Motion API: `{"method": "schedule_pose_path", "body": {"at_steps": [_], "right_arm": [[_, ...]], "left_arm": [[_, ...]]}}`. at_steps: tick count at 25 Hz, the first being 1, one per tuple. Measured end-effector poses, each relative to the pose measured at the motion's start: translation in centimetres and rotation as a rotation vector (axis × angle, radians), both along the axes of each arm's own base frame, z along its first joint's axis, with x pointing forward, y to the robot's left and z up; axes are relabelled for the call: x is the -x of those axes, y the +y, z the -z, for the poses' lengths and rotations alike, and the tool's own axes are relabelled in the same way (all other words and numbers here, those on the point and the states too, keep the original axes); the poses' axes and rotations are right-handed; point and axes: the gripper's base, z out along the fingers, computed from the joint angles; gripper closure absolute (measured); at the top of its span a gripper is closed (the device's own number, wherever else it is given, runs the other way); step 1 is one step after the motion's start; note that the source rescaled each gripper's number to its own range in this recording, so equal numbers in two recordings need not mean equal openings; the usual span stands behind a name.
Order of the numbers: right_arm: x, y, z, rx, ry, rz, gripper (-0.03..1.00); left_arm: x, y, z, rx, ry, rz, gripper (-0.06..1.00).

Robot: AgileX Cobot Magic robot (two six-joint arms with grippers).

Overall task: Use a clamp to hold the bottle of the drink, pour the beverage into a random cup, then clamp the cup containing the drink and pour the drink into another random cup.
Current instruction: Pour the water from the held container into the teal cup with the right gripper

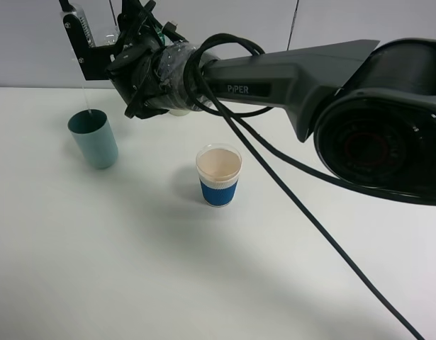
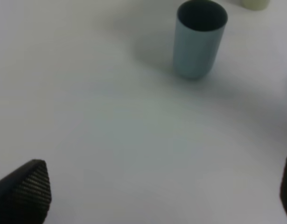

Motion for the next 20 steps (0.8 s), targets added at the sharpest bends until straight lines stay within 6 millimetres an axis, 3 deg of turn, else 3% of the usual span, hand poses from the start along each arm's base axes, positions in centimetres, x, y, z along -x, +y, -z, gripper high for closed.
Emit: {"method": "schedule_pose_path", "body": {"at_steps": [20], "right_arm": [[0.00, 0.00, 0.00, 0.019, -0.005, -0.003, 0.97]], "left_arm": [[0.00, 0.00, 0.00, 0.000, 0.000, 0.000, -0.06]]}}
